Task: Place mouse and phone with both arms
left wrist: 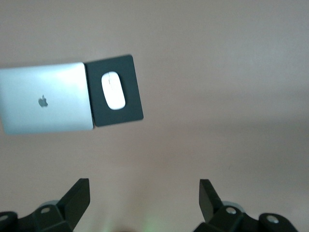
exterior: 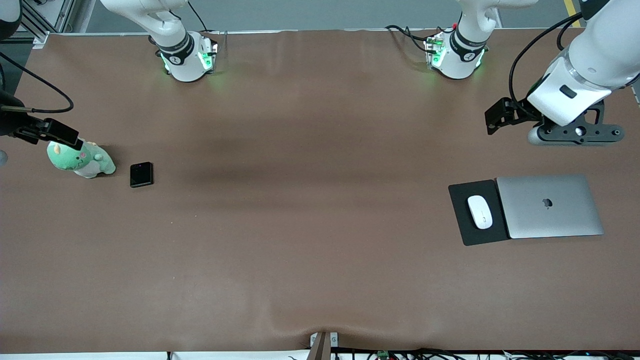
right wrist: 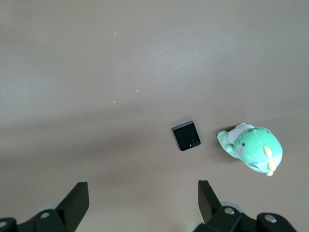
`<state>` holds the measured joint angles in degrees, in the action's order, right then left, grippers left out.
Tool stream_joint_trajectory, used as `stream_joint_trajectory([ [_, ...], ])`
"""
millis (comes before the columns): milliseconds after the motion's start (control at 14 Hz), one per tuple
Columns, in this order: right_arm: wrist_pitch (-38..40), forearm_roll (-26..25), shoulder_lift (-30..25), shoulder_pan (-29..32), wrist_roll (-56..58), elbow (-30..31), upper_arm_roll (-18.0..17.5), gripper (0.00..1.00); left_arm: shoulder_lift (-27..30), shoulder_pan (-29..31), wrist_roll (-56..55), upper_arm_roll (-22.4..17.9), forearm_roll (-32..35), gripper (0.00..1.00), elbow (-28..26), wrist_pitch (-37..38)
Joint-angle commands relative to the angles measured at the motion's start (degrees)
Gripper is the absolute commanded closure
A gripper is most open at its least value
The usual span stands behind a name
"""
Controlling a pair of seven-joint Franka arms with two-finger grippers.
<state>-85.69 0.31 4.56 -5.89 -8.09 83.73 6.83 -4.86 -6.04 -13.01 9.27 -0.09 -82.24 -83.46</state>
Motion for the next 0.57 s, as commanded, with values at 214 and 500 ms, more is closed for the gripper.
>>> stream_joint_trajectory([
  [214, -3.3, -0.4, -5.4, -0.8, 3.3, 5.7, 0.0, 0.00, 1.3, -0.8, 1.1, -1.0, -1.1, 0.00, -3.2, -2.3],
  [500, -3.4, -1.5, -5.3, -0.8, 3.0, 5.1, 0.0, 0.00, 5.0, -0.7, 0.4, -1.0, -1.0, 0.00, -10.2, -7.9],
])
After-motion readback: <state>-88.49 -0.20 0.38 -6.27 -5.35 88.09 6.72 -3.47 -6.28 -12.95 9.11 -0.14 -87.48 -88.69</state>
